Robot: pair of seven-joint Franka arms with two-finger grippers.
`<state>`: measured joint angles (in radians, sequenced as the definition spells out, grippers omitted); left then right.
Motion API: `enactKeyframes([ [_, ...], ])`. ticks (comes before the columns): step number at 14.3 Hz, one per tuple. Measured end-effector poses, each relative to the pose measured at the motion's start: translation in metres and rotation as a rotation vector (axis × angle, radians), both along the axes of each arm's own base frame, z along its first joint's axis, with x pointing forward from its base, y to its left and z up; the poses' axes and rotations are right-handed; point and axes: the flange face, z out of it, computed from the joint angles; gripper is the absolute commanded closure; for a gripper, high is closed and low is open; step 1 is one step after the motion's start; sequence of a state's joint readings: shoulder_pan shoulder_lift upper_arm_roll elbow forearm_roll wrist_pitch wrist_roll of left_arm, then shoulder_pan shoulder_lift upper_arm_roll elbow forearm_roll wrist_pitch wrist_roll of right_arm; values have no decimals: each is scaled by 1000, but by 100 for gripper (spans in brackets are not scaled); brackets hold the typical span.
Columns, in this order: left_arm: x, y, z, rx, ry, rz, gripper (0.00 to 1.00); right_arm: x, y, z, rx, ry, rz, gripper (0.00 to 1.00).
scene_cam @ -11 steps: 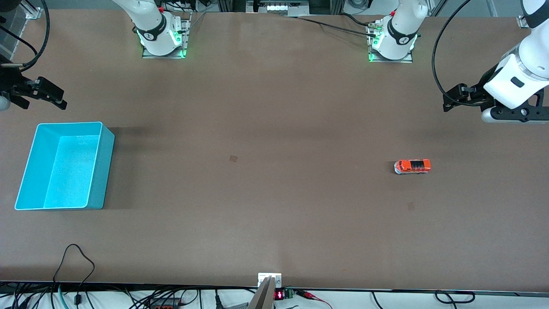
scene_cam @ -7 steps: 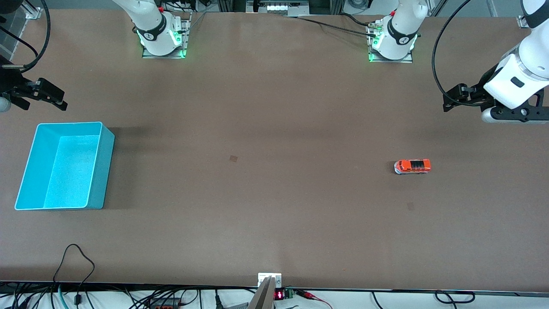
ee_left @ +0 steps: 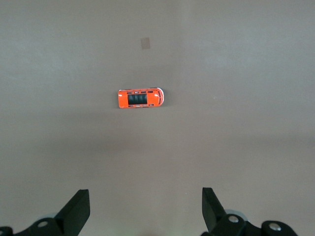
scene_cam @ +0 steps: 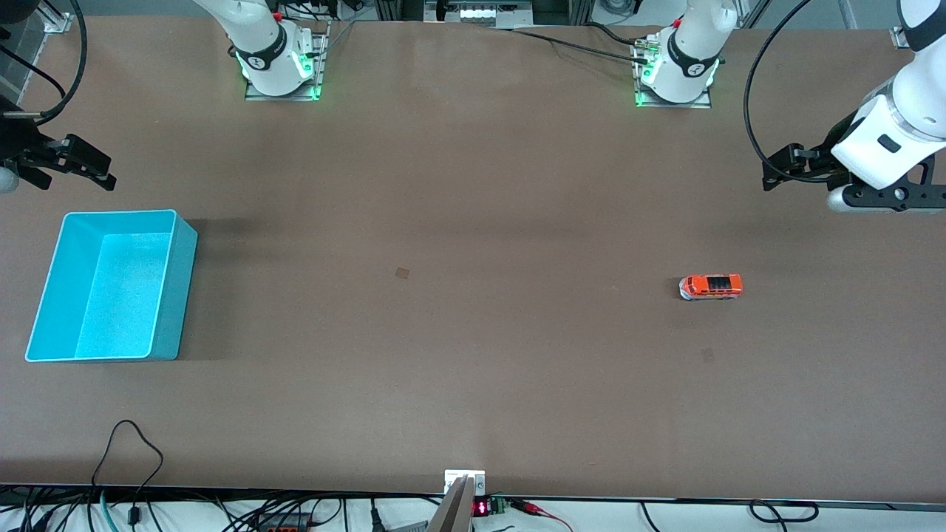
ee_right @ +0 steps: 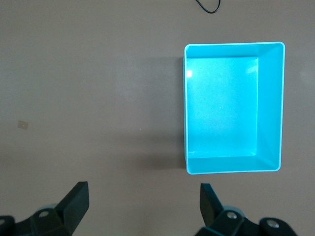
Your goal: Wind up bus and store in blue box
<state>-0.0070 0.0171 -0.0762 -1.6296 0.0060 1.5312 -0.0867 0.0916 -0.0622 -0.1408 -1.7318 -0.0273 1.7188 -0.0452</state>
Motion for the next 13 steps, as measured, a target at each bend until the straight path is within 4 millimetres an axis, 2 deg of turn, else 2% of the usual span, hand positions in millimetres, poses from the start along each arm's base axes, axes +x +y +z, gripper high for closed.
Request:
enactKeyframes([
  [6,-21,-6,-10,15,174,-15,0,0,0,0,0,-3,0,0],
  [9,-39,-20,-16,30,300,-45,0,1,0,0,0,-1,0,0],
  [13,-44,-25,-17,4,331,-164,0,1,0,-1,0,0,-1,0],
])
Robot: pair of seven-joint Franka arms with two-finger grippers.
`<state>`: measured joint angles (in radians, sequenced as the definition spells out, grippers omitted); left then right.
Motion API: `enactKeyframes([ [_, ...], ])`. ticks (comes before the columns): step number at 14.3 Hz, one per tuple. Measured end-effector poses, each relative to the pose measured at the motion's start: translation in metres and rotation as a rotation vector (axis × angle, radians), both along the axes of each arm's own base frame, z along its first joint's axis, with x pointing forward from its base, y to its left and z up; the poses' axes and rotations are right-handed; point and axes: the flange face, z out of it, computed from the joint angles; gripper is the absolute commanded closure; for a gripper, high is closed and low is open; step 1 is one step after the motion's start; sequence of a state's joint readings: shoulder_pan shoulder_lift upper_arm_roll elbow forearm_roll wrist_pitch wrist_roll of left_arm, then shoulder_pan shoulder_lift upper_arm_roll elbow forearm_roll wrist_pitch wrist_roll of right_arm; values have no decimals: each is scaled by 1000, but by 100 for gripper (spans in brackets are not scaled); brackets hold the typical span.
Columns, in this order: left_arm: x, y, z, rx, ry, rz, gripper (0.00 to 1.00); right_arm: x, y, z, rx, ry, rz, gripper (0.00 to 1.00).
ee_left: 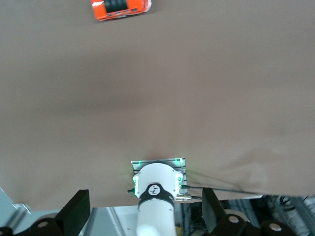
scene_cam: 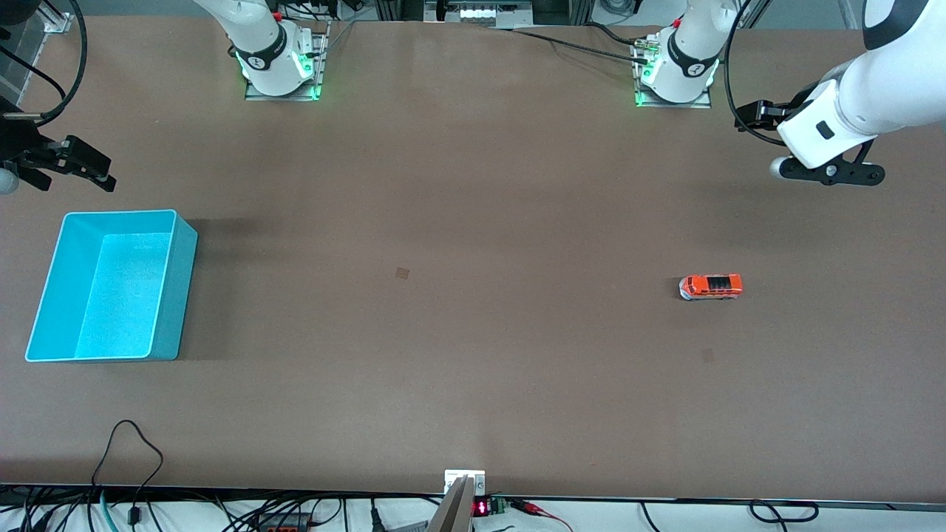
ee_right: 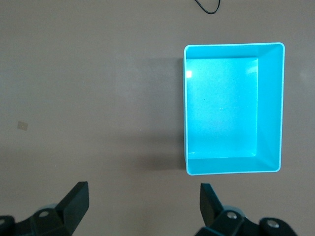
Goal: Wind up bus and store in blue box
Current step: 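Reach the left gripper down over the orange toy bus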
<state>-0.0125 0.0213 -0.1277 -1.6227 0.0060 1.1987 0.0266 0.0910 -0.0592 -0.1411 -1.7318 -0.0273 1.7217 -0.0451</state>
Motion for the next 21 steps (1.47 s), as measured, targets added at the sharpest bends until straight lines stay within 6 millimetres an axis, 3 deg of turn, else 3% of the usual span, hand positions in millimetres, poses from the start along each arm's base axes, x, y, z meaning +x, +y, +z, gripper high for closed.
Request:
enactKeyframes([
  [6,4,3,-10,-151,41,-306,0,2,0,-2,-1,-2,0,0],
  [11,32,22,-58,-236,-3,-653,0,3,0,-3,2,-1,-2,0],
  [15,54,28,-106,-213,-114,-926,0,5,-7,-6,21,-4,-20,0],
  [21,77,24,-215,-245,-121,-1205,0,7,-14,-9,30,-8,-35,0],
])
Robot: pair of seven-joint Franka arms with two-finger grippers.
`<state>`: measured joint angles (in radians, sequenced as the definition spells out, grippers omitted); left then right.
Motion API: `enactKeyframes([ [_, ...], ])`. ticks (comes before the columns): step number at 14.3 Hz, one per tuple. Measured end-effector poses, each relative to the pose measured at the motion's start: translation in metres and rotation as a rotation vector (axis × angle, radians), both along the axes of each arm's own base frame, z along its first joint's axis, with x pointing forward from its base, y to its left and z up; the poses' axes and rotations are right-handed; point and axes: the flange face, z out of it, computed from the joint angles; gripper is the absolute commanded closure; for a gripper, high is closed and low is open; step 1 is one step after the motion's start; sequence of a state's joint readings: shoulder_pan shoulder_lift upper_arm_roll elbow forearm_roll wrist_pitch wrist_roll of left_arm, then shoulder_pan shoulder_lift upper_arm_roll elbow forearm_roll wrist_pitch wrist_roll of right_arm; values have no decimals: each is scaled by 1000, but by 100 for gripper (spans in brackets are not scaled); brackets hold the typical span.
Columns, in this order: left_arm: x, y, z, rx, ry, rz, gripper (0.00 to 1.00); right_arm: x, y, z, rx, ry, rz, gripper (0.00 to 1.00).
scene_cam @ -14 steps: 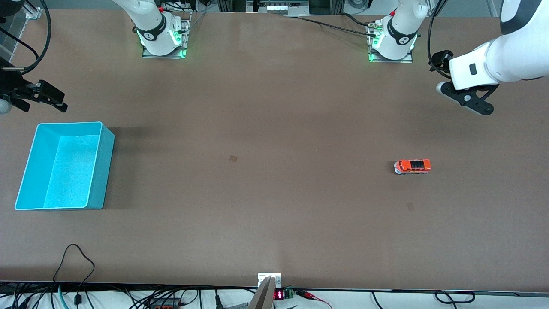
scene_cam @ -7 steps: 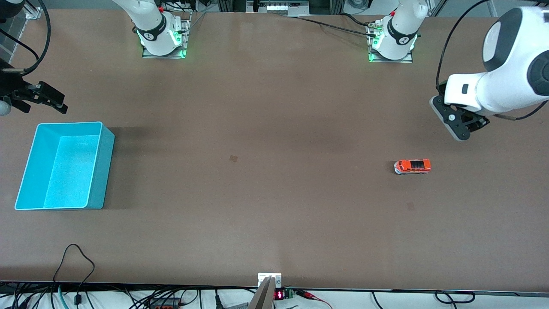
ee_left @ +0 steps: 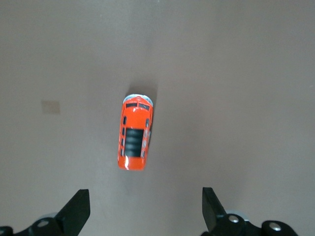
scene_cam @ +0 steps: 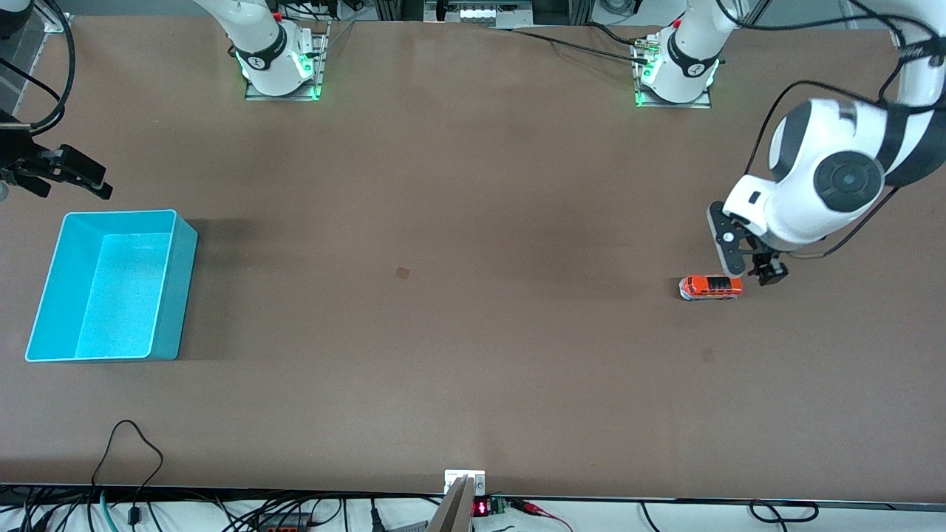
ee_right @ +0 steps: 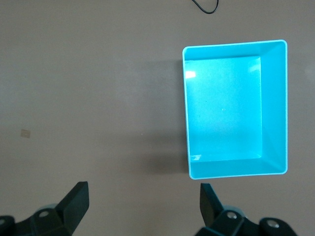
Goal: Wind up bus and store in blue box
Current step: 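Reach the left gripper down over the orange toy bus, then close the left gripper on the orange bus roof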
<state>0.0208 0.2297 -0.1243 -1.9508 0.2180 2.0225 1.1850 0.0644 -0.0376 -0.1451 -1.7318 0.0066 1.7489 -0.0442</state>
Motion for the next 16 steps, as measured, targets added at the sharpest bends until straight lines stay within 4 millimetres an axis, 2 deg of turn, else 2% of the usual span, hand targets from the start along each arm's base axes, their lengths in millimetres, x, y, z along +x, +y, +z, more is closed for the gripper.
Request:
enactKeyframes([
  [4,13,-1,-55,-38,-6,-83,0,1,0,-1,0,-2,0,0],
  [7,19,11,-85,-61,-8,-115,0,2,0,-1,0,-5,-1,0],
  [11,22,32,-114,-84,-11,-146,0,2,0,-1,0,-7,-1,0],
  [13,20,34,-123,-89,-3,-156,0,2,-1,-2,0,-7,-2,0],
  [16,16,33,-134,-101,-27,-176,9,2,-6,-2,14,-9,-17,0],
])
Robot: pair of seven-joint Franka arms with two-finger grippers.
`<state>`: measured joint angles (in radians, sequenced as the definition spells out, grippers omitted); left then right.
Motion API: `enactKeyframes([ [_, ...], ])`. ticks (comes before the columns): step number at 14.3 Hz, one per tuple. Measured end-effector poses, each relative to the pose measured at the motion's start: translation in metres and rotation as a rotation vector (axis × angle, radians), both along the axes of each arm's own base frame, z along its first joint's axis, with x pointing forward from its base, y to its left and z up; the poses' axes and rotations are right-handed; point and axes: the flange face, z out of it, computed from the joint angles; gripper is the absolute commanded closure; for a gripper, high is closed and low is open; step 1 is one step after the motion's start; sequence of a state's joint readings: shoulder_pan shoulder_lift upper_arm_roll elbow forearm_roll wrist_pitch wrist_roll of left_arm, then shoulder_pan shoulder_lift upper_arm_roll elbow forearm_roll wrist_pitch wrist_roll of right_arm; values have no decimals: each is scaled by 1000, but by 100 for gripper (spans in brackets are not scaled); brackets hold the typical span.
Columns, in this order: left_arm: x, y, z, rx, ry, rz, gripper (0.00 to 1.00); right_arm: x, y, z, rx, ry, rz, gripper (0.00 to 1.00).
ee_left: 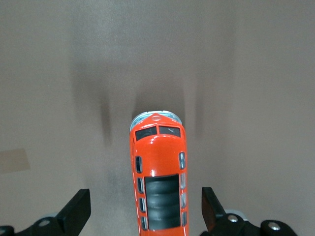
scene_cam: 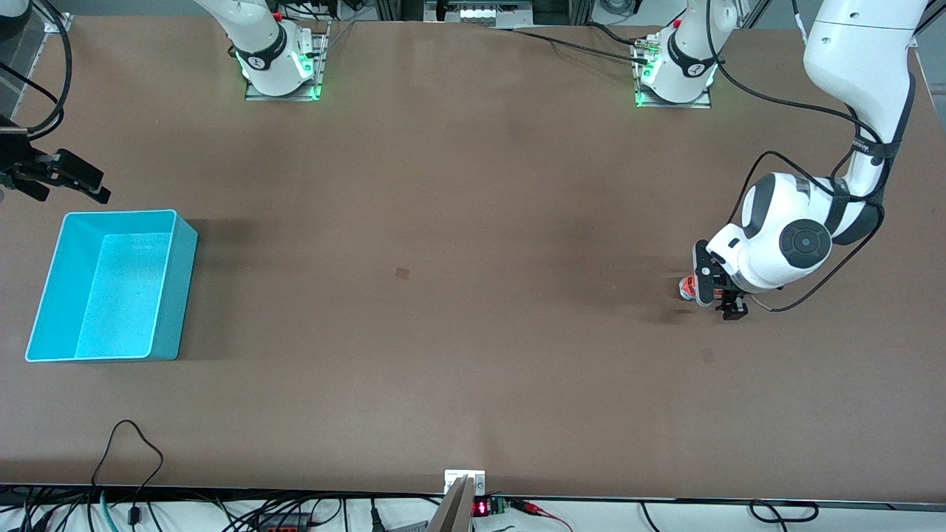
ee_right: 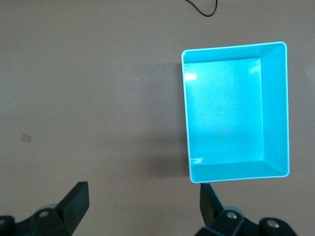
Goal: Wind up bus and store in blue box
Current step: 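Close the left gripper on the orange bus roof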
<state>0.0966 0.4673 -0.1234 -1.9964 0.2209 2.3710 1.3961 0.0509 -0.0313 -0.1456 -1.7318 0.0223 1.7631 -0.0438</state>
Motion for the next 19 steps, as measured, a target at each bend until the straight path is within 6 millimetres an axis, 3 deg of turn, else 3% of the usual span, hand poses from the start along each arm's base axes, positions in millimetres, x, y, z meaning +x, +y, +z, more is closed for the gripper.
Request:
enactKeyframes([
  [3,-4,5,-7,-7,-2,-24,31,1,-7,-3,6,4,-15,0],
  [6,-7,5,-14,-9,12,-33,40,2,-9,-6,7,5,-18,0],
  [10,-9,6,-18,-10,20,-34,70,2,-9,-6,7,5,-19,0],
  [19,-10,8,-18,-10,21,-31,73,3,-21,-11,35,10,-47,0],
])
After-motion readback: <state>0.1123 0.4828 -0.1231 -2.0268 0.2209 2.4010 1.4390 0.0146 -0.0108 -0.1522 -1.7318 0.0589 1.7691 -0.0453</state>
